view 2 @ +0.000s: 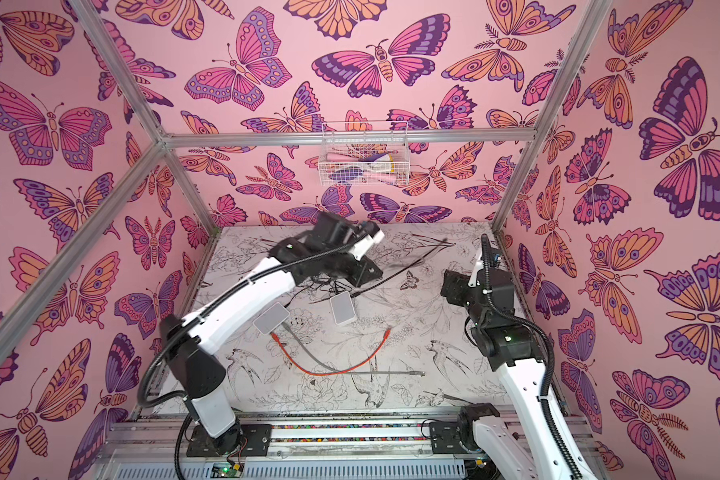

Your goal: Insert the plug into the switch port

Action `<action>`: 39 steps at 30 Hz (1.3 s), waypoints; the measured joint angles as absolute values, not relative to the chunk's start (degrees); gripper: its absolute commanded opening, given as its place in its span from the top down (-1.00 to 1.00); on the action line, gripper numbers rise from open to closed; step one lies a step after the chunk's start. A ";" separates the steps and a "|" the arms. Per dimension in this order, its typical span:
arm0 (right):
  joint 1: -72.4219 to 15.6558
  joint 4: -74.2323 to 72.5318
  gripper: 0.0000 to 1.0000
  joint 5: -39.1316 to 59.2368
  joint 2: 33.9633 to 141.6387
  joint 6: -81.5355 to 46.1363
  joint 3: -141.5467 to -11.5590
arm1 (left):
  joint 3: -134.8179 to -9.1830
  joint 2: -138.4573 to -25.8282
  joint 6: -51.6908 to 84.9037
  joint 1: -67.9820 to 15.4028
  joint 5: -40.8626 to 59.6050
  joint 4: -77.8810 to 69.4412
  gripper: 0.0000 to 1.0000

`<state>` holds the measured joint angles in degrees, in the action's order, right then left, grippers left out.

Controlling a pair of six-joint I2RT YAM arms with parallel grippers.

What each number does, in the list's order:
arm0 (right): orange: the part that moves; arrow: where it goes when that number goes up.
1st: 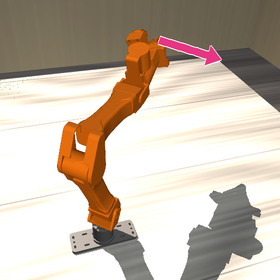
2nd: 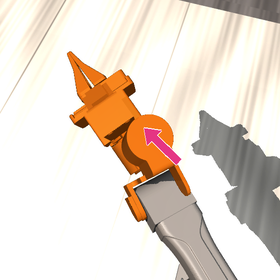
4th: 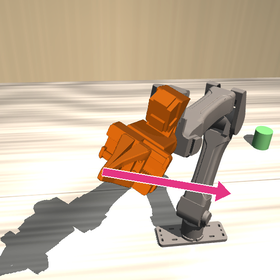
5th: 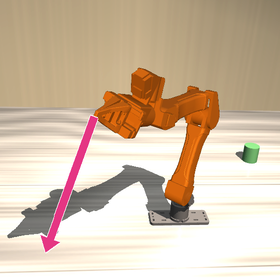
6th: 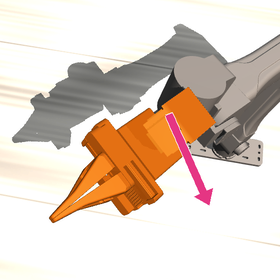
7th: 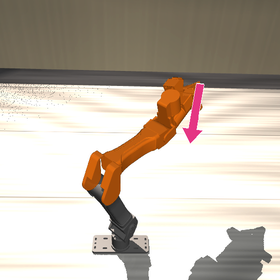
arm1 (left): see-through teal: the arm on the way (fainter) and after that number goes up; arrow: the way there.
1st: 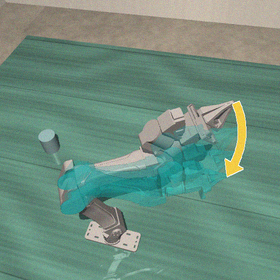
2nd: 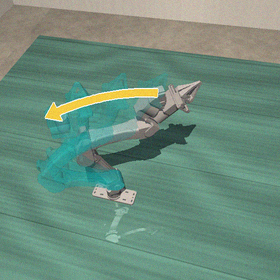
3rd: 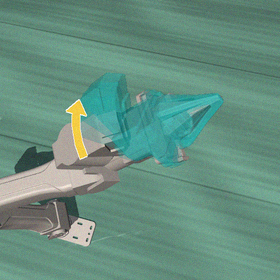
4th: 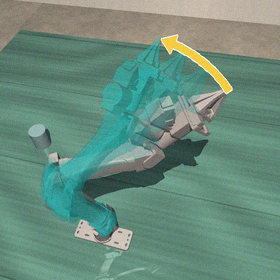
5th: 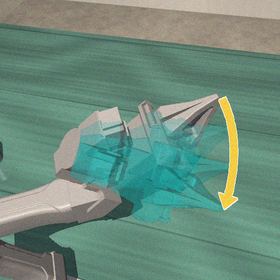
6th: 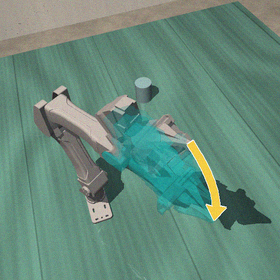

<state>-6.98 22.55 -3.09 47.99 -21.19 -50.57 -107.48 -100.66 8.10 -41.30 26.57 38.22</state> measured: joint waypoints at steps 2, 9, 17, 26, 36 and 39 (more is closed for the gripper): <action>-6.98 22.52 -0.55 -1.45 47.97 -21.26 -49.08 | -107.63 -98.98 8.99 -40.42 28.80 36.77 1.00; -6.98 24.77 -0.55 0.64 46.33 -20.95 -42.15 | -96.40 -100.01 10.37 -41.74 32.34 36.01 1.00; -6.98 20.43 -0.60 7.05 38.59 -16.60 -40.40 | -85.30 -98.13 11.75 -41.91 35.24 32.73 1.00; -8.19 16.19 -0.82 20.03 40.05 -12.12 -35.97 | -75.79 -98.45 13.13 -42.26 38.11 28.58 1.00; -18.28 24.99 -0.84 17.61 49.69 -0.62 -49.25 | -67.48 -91.18 4.08 -51.13 14.55 27.00 1.00; -18.39 27.62 -0.76 18.26 51.64 2.94 -52.58 | -63.86 -89.17 0.36 -53.60 4.73 25.06 1.00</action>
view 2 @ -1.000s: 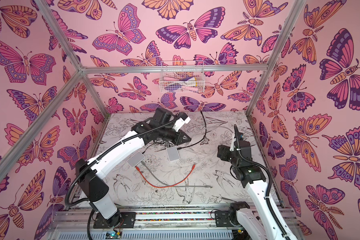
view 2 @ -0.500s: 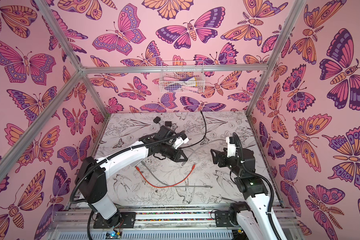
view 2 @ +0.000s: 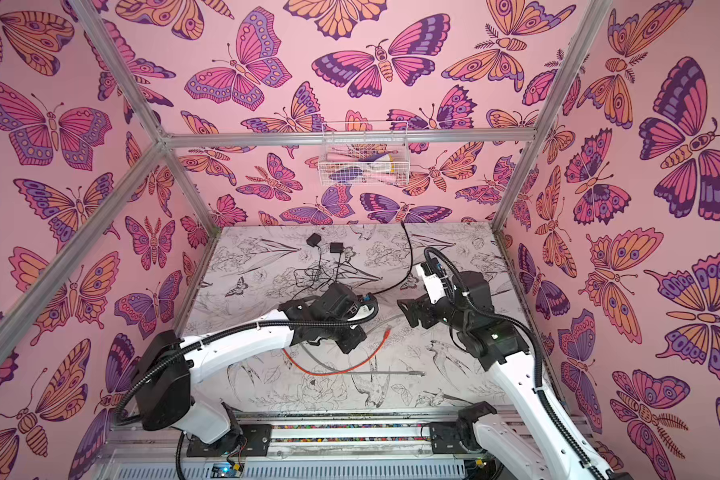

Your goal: Insert the plug into the switch port

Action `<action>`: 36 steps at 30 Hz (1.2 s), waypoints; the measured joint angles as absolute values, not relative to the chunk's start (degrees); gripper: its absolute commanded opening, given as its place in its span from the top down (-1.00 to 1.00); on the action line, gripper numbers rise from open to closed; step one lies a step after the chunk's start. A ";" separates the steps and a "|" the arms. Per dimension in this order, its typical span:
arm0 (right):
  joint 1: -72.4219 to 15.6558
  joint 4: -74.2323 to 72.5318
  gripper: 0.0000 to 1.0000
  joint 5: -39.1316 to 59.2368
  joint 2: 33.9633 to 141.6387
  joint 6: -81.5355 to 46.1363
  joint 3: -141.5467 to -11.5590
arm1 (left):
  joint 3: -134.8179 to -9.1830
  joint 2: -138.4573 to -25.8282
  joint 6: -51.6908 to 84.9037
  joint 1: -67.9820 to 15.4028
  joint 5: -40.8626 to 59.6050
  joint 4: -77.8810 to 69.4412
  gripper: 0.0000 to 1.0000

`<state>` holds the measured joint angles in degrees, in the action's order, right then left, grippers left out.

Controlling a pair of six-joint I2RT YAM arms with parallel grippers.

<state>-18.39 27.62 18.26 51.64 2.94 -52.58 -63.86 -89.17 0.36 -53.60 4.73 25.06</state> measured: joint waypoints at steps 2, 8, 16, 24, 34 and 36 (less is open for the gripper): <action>-19.09 28.69 -0.75 18.72 53.28 4.64 -53.47 | -60.60 -87.57 -2.31 -54.89 -1.56 22.96 1.00; -24.03 31.83 -0.78 21.43 55.81 8.97 -52.99 | -47.81 -79.48 -11.84 -57.30 -11.73 11.97 1.00; -28.05 32.21 -0.77 25.78 62.52 12.45 -53.01 | -35.09 -65.82 -21.45 -57.30 -10.11 -4.32 1.00; -33.43 35.05 -0.72 26.63 70.32 17.52 -58.81 | -30.76 -61.58 -27.31 -57.30 -5.80 -9.96 1.00; -35.07 38.46 -0.43 30.09 76.27 19.90 -62.30 | -30.59 -60.90 -29.15 -57.41 -4.51 -11.14 1.00; -35.57 39.13 -0.10 30.94 77.14 20.03 -62.30 | -30.61 -60.93 -29.36 -57.45 -4.62 -11.14 1.00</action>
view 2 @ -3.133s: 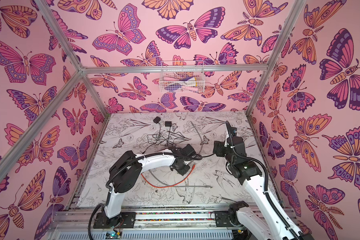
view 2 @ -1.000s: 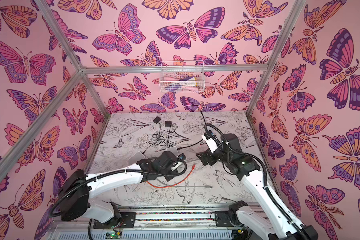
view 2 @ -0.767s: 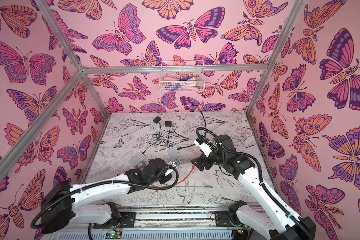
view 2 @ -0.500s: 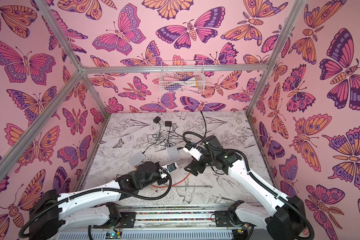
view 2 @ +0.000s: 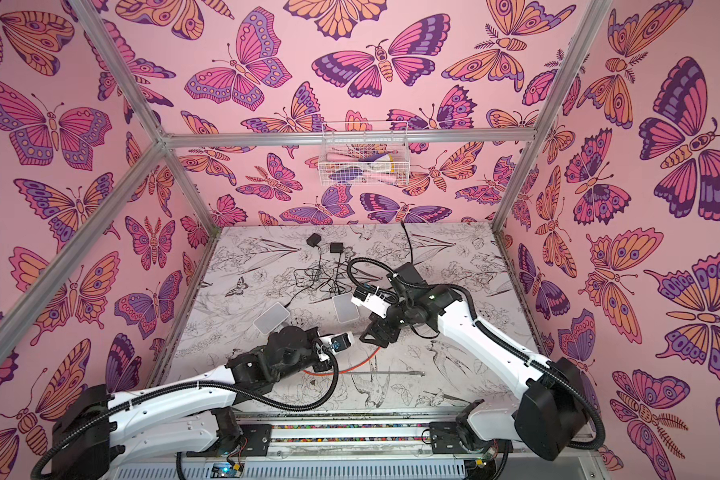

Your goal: Insert the plug into the switch port

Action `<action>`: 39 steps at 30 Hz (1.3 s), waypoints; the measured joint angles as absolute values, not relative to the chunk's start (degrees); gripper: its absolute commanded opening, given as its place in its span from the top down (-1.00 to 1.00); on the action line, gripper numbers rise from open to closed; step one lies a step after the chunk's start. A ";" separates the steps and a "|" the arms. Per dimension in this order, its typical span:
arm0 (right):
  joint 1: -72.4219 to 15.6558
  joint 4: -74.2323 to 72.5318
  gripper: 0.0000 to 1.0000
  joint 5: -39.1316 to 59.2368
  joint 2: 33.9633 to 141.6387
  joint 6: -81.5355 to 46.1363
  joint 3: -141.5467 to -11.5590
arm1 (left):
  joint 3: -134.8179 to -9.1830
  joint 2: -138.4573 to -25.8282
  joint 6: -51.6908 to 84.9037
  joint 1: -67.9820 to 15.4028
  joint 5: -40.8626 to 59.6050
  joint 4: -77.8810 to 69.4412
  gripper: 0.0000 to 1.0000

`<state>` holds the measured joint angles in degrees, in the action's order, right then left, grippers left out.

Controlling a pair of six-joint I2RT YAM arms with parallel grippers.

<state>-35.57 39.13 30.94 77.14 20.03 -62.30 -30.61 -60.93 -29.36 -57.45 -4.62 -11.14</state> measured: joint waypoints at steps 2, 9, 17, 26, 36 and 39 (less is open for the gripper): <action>-36.40 39.81 0.60 31.53 77.60 20.05 -62.33 | -30.59 -61.01 -29.52 -57.47 -4.80 -11.16 1.00; -37.93 41.41 1.00 32.21 77.93 19.25 -63.22 | -30.61 -61.39 -28.01 -57.89 -6.90 -11.77 -0.34; -37.93 30.98 1.00 23.33 65.47 15.86 -51.68 | -30.63 -48.36 -10.79 -53.45 -6.68 -10.57 -0.90; -37.93 12.21 1.00 19.70 48.10 14.31 -35.59 | -22.17 -44.95 27.70 -29.45 19.20 -26.26 -0.59; -39.16 -5.65 1.00 19.51 43.44 11.66 -24.95 | -17.78 -70.67 56.75 -28.56 35.92 -60.40 -0.36; -39.16 -9.08 1.00 19.62 43.75 10.66 -24.93 | -19.16 -75.57 59.94 -30.37 37.74 -66.41 -0.37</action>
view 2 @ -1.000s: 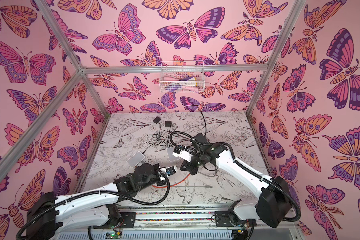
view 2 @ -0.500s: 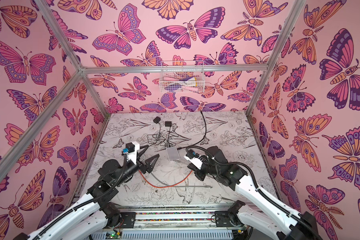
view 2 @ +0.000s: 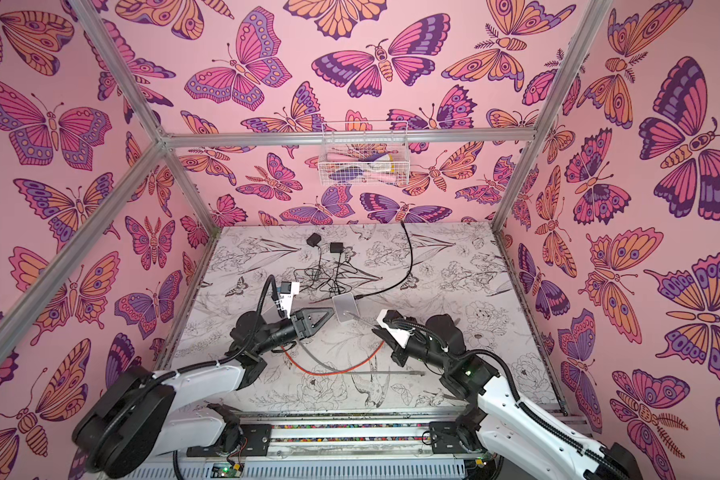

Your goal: Insert the plug into the switch port

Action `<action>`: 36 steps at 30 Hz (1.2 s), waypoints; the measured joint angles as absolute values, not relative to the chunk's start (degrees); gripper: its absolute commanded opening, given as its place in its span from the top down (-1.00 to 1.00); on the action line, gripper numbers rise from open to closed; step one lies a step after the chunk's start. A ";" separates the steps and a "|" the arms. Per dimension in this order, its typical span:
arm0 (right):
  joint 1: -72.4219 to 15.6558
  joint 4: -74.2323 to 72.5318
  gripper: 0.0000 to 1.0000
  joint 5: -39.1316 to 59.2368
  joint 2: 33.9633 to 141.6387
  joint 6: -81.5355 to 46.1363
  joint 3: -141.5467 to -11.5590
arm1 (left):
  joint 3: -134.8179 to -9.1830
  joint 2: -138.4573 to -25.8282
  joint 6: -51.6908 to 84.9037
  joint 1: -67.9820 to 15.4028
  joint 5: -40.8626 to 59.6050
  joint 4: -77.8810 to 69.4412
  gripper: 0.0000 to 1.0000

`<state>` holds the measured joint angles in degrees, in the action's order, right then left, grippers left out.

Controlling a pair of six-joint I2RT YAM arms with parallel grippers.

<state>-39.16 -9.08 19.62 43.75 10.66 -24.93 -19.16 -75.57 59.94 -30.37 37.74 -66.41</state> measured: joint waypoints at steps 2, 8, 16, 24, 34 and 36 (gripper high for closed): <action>-39.16 -10.87 1.00 19.70 44.40 10.24 -24.93 | -19.94 -77.08 61.04 -31.57 38.39 -68.75 -0.37; -39.16 -13.87 1.00 20.43 46.57 8.88 -24.93 | -20.03 -77.25 62.08 -32.40 38.85 -72.75 -0.30; -39.16 -15.88 1.00 22.04 48.97 7.03 -24.93 | -20.03 -77.28 62.02 -33.30 38.81 -73.78 -0.10; -39.24 -16.75 1.00 24.12 50.43 5.52 -24.93 | -20.27 -77.49 62.02 -33.36 38.44 -75.02 0.13; -39.75 -17.06 1.00 25.17 51.72 4.47 -24.93 | -21.12 -78.50 61.95 -33.36 37.67 -75.40 0.66; -39.75 -17.15 1.00 25.15 51.79 4.40 -24.93 | -21.17 -78.74 62.00 -33.41 37.63 -75.46 0.81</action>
